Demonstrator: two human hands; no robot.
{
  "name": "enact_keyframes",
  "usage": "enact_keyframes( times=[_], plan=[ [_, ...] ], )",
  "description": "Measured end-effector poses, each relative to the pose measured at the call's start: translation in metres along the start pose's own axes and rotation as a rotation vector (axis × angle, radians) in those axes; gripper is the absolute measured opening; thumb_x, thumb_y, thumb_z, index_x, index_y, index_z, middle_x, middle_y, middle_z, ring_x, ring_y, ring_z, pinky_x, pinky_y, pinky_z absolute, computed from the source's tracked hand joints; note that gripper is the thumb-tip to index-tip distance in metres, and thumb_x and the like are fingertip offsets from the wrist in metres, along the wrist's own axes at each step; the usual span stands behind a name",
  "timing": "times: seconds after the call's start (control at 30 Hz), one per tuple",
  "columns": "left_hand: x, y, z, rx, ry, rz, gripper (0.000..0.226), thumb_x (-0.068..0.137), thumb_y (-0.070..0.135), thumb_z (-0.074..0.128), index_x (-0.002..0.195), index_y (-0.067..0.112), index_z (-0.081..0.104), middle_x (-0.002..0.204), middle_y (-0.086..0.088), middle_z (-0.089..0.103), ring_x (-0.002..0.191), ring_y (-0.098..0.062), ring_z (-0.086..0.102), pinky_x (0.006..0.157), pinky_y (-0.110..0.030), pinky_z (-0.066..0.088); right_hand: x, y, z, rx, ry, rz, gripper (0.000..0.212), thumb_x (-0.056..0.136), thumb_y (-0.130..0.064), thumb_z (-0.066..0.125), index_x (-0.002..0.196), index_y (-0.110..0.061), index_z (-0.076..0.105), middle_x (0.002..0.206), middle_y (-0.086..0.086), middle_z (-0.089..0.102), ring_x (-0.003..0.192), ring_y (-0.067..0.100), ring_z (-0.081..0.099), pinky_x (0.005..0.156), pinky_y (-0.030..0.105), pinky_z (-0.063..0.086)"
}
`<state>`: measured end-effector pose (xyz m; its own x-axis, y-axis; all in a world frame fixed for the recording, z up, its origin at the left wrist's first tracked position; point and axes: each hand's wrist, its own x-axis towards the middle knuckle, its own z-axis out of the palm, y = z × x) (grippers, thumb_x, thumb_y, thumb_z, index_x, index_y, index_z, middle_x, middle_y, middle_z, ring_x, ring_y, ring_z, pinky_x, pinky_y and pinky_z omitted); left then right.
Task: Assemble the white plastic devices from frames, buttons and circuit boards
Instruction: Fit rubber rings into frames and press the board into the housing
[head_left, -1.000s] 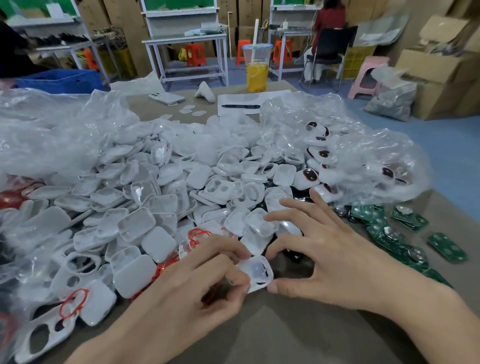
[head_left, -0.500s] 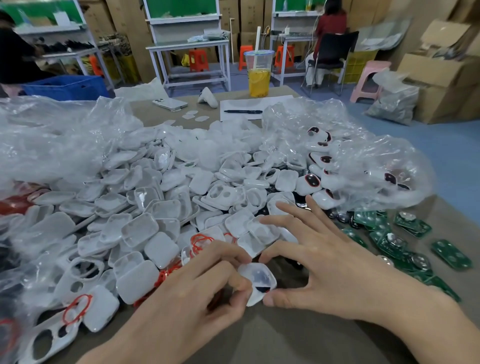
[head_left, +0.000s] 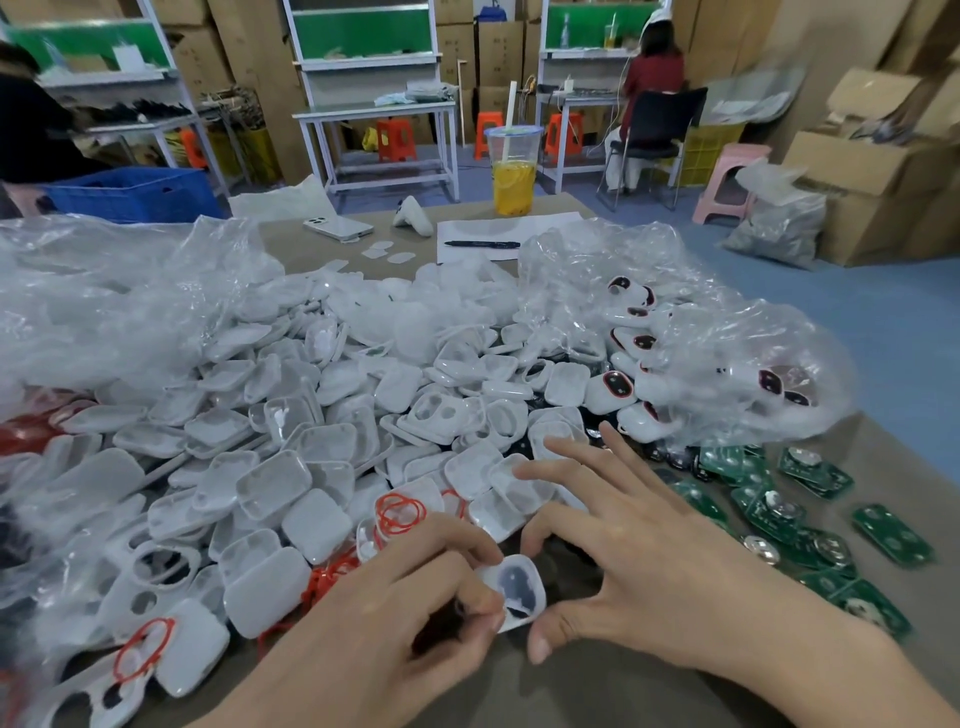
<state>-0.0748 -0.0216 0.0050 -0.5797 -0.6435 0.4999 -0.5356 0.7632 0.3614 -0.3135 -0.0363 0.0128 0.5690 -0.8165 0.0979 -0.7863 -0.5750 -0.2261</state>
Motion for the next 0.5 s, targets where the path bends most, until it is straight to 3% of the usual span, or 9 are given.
enact_keyframes(
  times=[0.07, 0.13, 0.2, 0.23, 0.4, 0.5],
  plan=[
    [0.0000, -0.0001, 0.0000, 0.009, -0.023, 0.013, 0.008, 0.089, 0.030, 0.065, 0.082, 0.026, 0.064, 0.113, 0.020, 0.059, 0.085, 0.004, 0.060, 0.069, -0.011, 0.047, -0.0009, 0.0001, 0.0003, -0.007, 0.022, -0.029, 0.067, 0.071, -0.094, 0.037, 0.114, -0.044, 0.048, 0.156, -0.022, 0.023, 0.148, -0.003, -0.013, 0.122, 0.034, -0.014],
    [0.0002, -0.0005, -0.0001, 0.011, -0.047, 0.027, 0.005, 0.089, 0.031, 0.066, 0.085, 0.029, 0.064, 0.112, 0.022, 0.059, 0.089, 0.005, 0.059, 0.073, -0.010, 0.046, -0.0006, -0.0005, 0.0005, 0.014, 0.102, -0.081, 0.062, 0.074, -0.088, 0.046, 0.114, -0.041, 0.054, 0.146, -0.019, 0.042, 0.147, 0.003, 0.017, 0.126, 0.038, 0.005],
    [0.0015, -0.0011, -0.0002, 0.011, -0.077, 0.045, 0.004, 0.089, 0.032, 0.067, 0.086, 0.029, 0.066, 0.110, 0.021, 0.060, 0.094, 0.005, 0.060, 0.079, -0.011, 0.047, -0.0019, 0.0001, 0.0014, 0.056, 0.212, -0.148, 0.051, 0.076, -0.078, 0.058, 0.106, -0.037, 0.062, 0.126, -0.018, 0.058, 0.128, 0.005, 0.047, 0.119, 0.036, 0.026],
    [0.0022, -0.0016, -0.0003, 0.012, -0.089, 0.055, 0.004, 0.089, 0.031, 0.067, 0.086, 0.029, 0.066, 0.109, 0.020, 0.061, 0.097, 0.006, 0.059, 0.082, -0.012, 0.046, -0.0026, 0.0006, 0.0015, 0.075, 0.231, -0.166, 0.046, 0.077, -0.075, 0.062, 0.102, -0.037, 0.065, 0.119, -0.020, 0.060, 0.121, 0.004, 0.052, 0.114, 0.034, 0.032],
    [0.0023, -0.0002, -0.0012, 0.051, -0.138, 0.079, 0.008, 0.092, 0.031, 0.064, 0.086, 0.028, 0.068, 0.106, 0.022, 0.062, 0.101, 0.004, 0.058, 0.090, -0.013, 0.043, -0.0073, 0.0025, 0.0030, 0.051, 0.224, -0.167, 0.029, 0.086, -0.068, 0.060, 0.093, -0.040, 0.068, 0.105, -0.028, 0.064, 0.115, 0.001, 0.052, 0.099, 0.033, 0.045],
    [0.0005, 0.0013, -0.0027, 0.075, -0.165, 0.083, 0.008, 0.094, 0.034, 0.063, 0.089, 0.031, 0.069, 0.108, 0.023, 0.063, 0.106, 0.004, 0.057, 0.094, -0.013, 0.041, -0.0078, 0.0010, 0.0043, 0.028, 0.216, -0.159, 0.028, 0.089, -0.066, 0.058, 0.090, -0.040, 0.068, 0.110, -0.030, 0.063, 0.116, 0.003, 0.051, 0.098, 0.034, 0.046]
  ],
)
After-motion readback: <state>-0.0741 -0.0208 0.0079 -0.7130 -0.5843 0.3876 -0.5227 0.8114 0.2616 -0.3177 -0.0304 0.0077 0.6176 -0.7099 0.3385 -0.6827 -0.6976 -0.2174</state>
